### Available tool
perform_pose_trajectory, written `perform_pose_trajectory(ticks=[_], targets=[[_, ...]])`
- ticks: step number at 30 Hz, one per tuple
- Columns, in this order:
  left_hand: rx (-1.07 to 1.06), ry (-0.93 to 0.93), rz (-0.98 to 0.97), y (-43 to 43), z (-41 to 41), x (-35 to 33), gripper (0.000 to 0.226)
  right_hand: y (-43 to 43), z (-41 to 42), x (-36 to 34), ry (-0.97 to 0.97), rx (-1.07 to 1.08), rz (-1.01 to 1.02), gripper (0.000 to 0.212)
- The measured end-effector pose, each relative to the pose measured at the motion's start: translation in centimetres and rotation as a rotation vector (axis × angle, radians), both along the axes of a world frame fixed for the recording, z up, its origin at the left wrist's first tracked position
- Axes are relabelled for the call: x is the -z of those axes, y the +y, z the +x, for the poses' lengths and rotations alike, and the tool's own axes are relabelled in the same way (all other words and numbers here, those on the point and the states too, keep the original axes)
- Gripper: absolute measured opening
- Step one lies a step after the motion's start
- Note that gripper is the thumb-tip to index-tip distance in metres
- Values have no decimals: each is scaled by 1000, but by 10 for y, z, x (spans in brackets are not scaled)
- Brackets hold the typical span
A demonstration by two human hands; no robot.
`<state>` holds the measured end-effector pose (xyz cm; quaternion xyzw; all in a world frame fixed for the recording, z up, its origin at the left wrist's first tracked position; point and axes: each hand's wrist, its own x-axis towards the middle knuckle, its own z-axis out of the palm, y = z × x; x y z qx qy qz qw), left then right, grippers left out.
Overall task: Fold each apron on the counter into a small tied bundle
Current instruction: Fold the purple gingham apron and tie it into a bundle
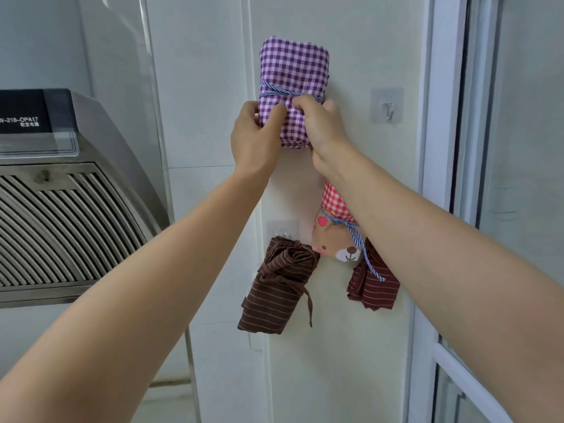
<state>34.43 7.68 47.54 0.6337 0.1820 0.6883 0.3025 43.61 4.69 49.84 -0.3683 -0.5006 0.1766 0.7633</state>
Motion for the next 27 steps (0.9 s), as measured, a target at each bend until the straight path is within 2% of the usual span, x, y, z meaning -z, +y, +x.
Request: perform_pose_trajectory(ticks=[10,20,27], targets=[[-35,27,42,2,-4,3,27,5,-8,15,27,105,3,26],[-41,140,-6,1,-14,21,15,2,-13,37,72,102,-71,22],[-83,139,-38,-2,-17,33,20,-2,-23,51,86,83,-75,22]])
